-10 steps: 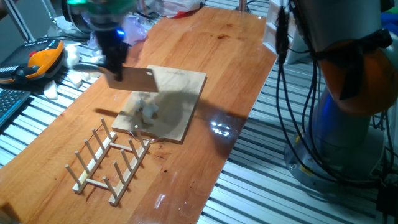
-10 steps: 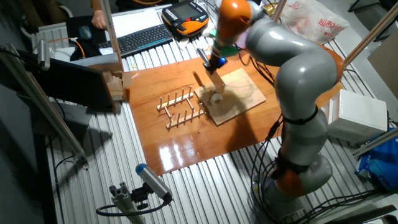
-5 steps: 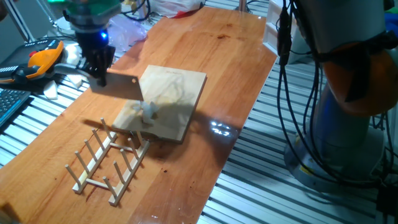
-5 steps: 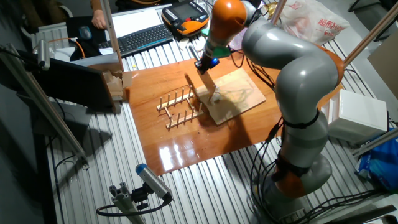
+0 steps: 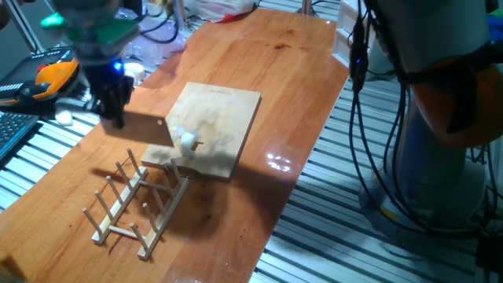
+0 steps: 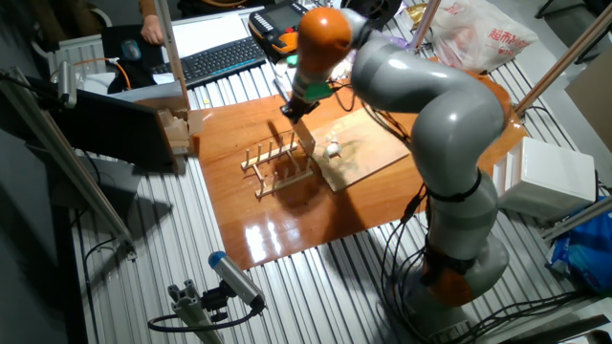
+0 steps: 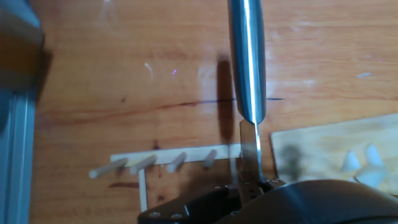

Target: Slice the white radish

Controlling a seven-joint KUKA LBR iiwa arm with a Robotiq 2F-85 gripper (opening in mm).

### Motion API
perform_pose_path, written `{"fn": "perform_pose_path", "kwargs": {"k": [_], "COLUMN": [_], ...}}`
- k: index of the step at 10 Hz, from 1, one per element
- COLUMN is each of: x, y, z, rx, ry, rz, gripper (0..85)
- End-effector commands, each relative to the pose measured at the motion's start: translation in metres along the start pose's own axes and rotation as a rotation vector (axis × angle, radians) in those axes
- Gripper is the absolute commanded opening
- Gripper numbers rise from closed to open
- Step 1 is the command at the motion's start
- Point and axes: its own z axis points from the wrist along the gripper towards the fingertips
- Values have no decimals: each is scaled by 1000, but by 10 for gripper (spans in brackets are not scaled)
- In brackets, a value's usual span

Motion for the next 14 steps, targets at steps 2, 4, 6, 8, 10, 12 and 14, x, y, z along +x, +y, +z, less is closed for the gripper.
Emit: {"fn": "perform_pose_path", "kwargs": {"k": [2,4,6,8,10,12,14], "x": [3,8,10,14,17,23,27], "y": [15,6,-2,-1,-6,-2,-5], "z": [10,16,26,38,46,64,82], "rx": [20,31,22,47,59,71,62], "ry": [-2,9,2,-26,-30,-51,-73], "rz": [-28,-40,-37,-39,-62,-50,-62], "gripper": [0,0,0,0,0,0,0]}}
